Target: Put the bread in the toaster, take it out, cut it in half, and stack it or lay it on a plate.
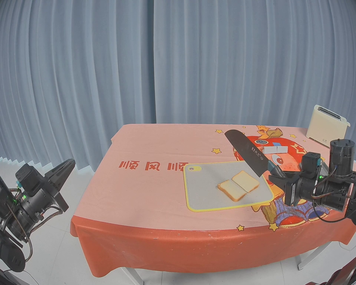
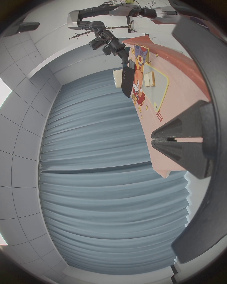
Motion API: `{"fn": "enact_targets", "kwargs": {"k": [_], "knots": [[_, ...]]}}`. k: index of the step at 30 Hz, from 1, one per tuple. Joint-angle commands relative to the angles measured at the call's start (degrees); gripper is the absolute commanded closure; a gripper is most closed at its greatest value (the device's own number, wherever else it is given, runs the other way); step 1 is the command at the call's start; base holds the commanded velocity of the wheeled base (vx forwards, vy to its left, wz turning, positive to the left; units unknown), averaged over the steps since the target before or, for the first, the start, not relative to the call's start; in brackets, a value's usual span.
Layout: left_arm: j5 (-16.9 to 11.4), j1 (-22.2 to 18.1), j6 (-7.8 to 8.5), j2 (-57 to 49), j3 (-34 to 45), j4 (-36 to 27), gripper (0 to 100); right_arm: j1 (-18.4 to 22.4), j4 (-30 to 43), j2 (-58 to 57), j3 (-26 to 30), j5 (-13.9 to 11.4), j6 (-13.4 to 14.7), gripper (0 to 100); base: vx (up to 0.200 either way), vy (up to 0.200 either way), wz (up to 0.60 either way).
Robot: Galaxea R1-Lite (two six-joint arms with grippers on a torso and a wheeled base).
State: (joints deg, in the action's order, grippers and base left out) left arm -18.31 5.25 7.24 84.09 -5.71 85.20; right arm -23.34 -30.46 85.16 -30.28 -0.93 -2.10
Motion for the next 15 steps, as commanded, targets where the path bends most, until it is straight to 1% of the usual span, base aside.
{"fn": "enact_targets", "kwargs": {"k": [1, 2, 4, 7, 8, 9, 10, 11, 12, 15], "knots": [[0.0, -0.1, -0.03, -6.0, 4.8, -0.1, 100, 0.1, -0.2, -1.1, 0.4, 0.0, -0.2, 100, 0.000, 0.000, 0.00], [0.0, -0.1, 0.32, -7.0, 5.7, -0.6, 100, 0.2, -0.2, -1.3, 0.5, 0.0, -0.2, 100, 0.000, 0.000, 0.00], [0.0, 0.0, 0.05, -8.9, 5.7, -1.7, 100, 0.3, -0.2, -1.7, 0.6, 0.0, -0.1, 100, 0.000, 0.000, 0.00], [-0.1, 0.1, -0.12, -16.9, 5.6, -6.8, 100, 0.8, -0.2, -2.2, 0.5, 0.0, -0.1, 100, 0.000, 0.000, 0.00], [0.0, 0.1, -0.12, -19.1, 5.6, -10.1, 100, 0.7, -0.2, -2.3, 0.5, -0.1, 0.0, 100, 0.000, 0.000, 0.00], [0.0, 0.1, -0.12, -20.3, 5.6, -12.0, 100, 0.7, -0.2, -2.3, 0.5, -0.1, 0.0, 100, 0.000, 0.000, 0.00], [0.1, 0.0, -0.03, -23.2, 5.6, -16.0, 100, 0.7, -0.2, -2.3, 0.5, -0.1, -0.1, 100, 0.000, 0.000, 0.00], [0.1, 0.0, 0.23, -25.1, 5.5, -18.7, 100, 0.7, -0.2, -2.3, 0.5, -0.1, -0.1, 100, 0.000, 0.000, 0.00], [0.1, 0.0, 0.49, -28.5, 5.5, -23.5, 100, 0.7, -0.2, -2.3, 0.3, -0.1, 0.0, 100, 0.000, 0.000, 0.00], [0.3, 0.0, 0.76, -34.9, 5.5, -32.9, 100, 0.8, -0.2, -2.1, 0.3, -0.1, -0.1, 100, 0.000, 0.000, 0.00]]}}
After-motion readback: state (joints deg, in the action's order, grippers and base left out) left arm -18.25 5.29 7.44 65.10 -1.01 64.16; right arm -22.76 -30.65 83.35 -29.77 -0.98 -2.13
